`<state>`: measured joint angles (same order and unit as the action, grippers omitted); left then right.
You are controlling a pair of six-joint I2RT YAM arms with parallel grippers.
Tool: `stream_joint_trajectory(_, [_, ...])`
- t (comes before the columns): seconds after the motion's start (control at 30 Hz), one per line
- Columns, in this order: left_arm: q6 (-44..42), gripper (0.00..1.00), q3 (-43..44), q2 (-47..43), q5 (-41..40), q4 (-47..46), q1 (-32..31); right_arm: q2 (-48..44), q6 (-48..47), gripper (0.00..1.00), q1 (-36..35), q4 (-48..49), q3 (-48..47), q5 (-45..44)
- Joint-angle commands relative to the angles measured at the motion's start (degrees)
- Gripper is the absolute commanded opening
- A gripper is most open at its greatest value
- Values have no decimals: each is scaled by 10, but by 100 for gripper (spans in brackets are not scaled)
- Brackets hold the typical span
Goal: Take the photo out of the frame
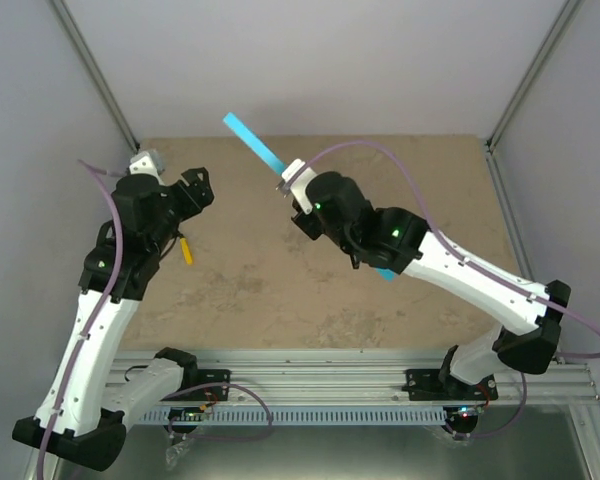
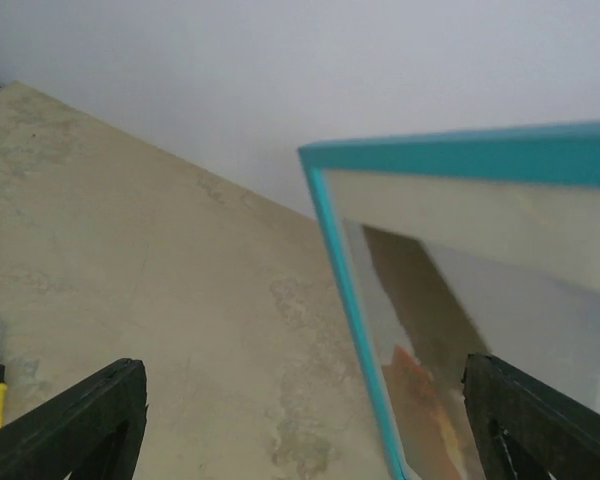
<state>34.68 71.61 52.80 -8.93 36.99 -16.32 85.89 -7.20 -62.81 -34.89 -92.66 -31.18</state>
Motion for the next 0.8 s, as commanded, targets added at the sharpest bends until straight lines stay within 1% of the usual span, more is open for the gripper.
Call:
stream_joint_trajectory(0.0, [9, 88, -22, -6, -12, -17, 3, -5, 150, 0, 26, 2, -59, 117])
stream_joint_trajectory(0.13, [8, 89, -31, 1, -3, -20, 3, -20, 224, 0, 75, 10, -64, 204])
stream_joint_trajectory(0.23, [4, 89, -34, 11, 11, -19, 3, -39, 289, 0, 119, 42, -38, 291])
stream_joint_trajectory(0.33, [-1, 89, -38, 25, 24, -15, 3, -54, 342, 0, 157, 71, -10, 354])
stream_joint_trajectory(0.47, [-3, 89, -50, 41, 44, -15, 3, -72, 396, 0, 207, 117, 44, 424])
stream_joint_trajectory(0.6, [-4, 88, -66, 58, 62, -12, 3, -88, 452, 0, 264, 168, 119, 501])
stream_joint_trajectory(0.77, [-2, 86, -95, 78, 86, -7, 3, -107, 515, 0, 322, 226, 210, 560])
